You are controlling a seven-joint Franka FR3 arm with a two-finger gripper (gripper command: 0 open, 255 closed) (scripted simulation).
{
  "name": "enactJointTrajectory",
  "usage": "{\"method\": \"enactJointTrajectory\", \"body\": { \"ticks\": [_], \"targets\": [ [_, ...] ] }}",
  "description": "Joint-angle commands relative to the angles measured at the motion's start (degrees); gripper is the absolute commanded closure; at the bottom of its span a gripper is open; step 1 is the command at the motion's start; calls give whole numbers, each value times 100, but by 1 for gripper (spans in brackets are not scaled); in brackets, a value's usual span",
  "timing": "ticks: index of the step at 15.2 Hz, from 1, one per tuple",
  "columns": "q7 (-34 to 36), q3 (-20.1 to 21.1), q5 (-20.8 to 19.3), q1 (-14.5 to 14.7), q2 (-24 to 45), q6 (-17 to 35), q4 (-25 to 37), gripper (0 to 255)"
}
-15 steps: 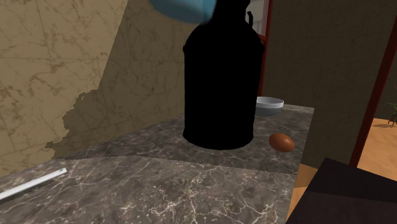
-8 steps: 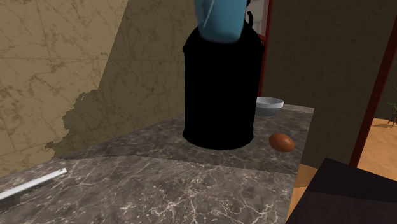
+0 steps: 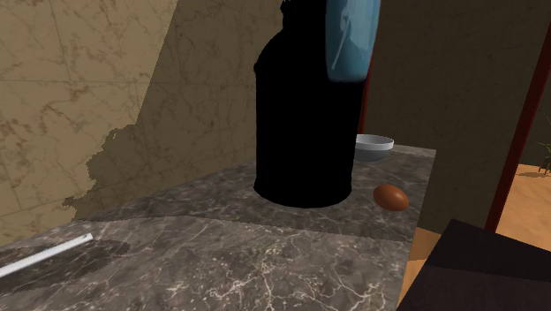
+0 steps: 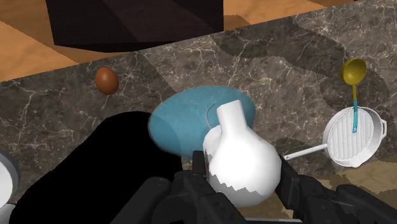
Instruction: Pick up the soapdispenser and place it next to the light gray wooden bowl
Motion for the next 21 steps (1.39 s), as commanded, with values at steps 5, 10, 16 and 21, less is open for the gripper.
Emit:
{"method": "enactJointTrajectory", "body": {
  "ticks": [5, 10, 16, 21],
  "targets": [
    [-904, -623, -252, -243, -137, 134, -396, 255],
    [-1628, -1134, -469, -444, -68, 265, -542, 255],
    [-2496, -1754, -683, -679, 221, 440, -508, 255],
    [-3231, -2276, -771, -868, 638, 585, -300, 255]
  ]
}}
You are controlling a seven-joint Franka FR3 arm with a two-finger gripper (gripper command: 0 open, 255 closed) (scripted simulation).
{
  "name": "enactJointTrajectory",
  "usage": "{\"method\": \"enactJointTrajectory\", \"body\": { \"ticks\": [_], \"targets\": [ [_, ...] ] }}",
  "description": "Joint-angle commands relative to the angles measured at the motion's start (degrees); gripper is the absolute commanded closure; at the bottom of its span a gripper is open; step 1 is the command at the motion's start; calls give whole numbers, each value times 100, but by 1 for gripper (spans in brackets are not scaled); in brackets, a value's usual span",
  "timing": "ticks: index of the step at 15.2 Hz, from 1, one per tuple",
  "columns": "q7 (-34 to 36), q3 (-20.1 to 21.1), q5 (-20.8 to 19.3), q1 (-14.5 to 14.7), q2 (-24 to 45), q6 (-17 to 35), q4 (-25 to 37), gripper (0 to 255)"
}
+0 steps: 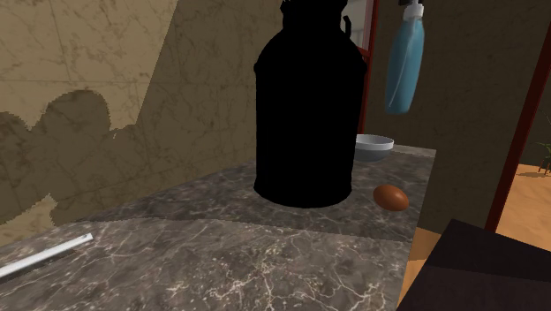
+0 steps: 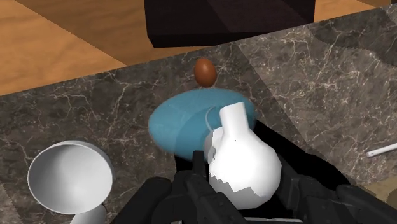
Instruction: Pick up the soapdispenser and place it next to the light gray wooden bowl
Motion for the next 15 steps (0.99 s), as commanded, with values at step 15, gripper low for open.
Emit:
{"method": "enactJointTrajectory", "body": {
  "ticks": [15],
  "targets": [
    [-2572, -1561, 681, -924, 2468, 122, 1873, 255]
  ]
}}
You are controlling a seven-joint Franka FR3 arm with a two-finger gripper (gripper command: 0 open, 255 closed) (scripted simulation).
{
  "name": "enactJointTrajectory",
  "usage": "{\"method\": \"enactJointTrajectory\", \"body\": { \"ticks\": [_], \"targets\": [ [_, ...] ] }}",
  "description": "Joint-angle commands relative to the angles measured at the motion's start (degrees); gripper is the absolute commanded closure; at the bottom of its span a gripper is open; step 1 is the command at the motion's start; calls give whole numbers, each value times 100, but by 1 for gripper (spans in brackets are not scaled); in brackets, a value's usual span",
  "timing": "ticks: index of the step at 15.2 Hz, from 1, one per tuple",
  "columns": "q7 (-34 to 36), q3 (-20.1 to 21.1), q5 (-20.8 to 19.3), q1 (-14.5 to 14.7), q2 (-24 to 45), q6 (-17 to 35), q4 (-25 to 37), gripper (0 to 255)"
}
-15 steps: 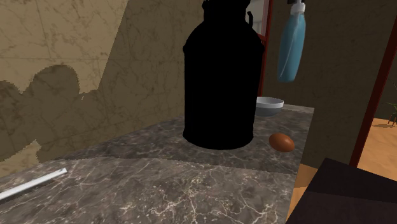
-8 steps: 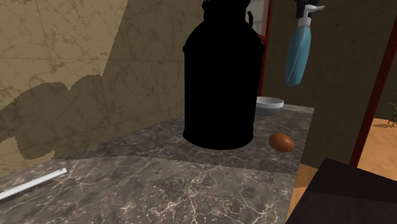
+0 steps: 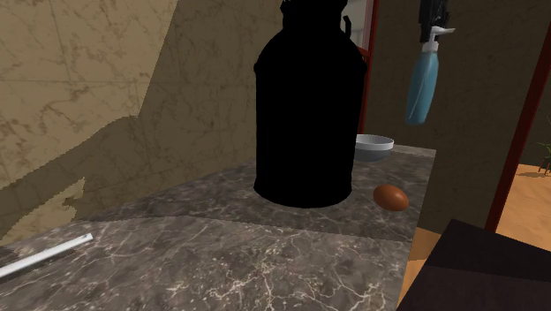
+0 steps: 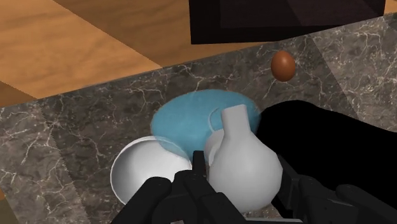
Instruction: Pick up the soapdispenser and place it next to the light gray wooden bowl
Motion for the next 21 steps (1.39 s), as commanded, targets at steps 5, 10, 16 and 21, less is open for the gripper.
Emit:
{"method": "enactJointTrajectory", "body": {
  "ticks": [5, 10, 16, 21],
  "targets": [
    [-925, -295, 718, -787, 1414, -284, 1372, 255],
    [-938, -271, 643, -693, 1291, 161, 820, 255],
    [-969, -259, 606, -608, 1214, 656, 257, 255],
    [-1008, -245, 607, -564, 1200, 1045, -148, 255]
  ]
}}
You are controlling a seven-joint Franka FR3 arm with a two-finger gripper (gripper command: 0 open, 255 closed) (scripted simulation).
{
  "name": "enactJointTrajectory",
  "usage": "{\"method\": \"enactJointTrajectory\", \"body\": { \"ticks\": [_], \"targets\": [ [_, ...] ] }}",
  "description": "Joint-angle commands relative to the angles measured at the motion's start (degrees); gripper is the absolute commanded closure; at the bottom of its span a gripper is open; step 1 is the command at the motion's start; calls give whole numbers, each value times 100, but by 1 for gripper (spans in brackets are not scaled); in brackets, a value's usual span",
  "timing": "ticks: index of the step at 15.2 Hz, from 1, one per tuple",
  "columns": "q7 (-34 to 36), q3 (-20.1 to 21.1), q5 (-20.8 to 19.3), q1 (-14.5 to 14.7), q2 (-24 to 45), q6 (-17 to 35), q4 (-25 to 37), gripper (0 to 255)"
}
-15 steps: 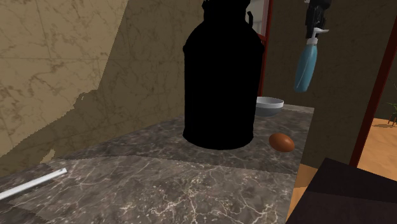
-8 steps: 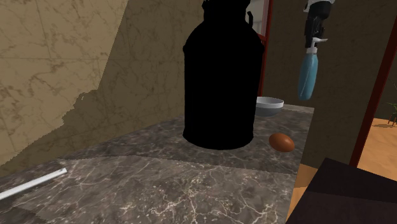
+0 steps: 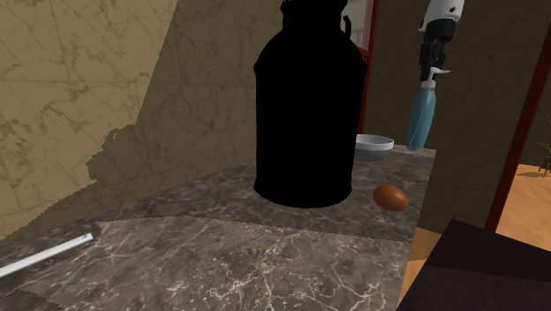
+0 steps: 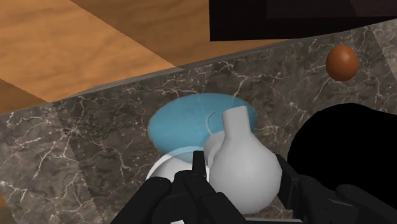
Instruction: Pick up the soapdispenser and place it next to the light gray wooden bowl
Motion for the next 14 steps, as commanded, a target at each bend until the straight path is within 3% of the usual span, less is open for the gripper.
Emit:
{"method": "enactJointTrajectory", "body": {
  "ticks": [1, 14],
  "targets": [
    [-32, 1, 9, 2, 6, 147, -140, 255],
    [-158, 44, 105, 35, 117, 915, -828, 255]
  ]
}}
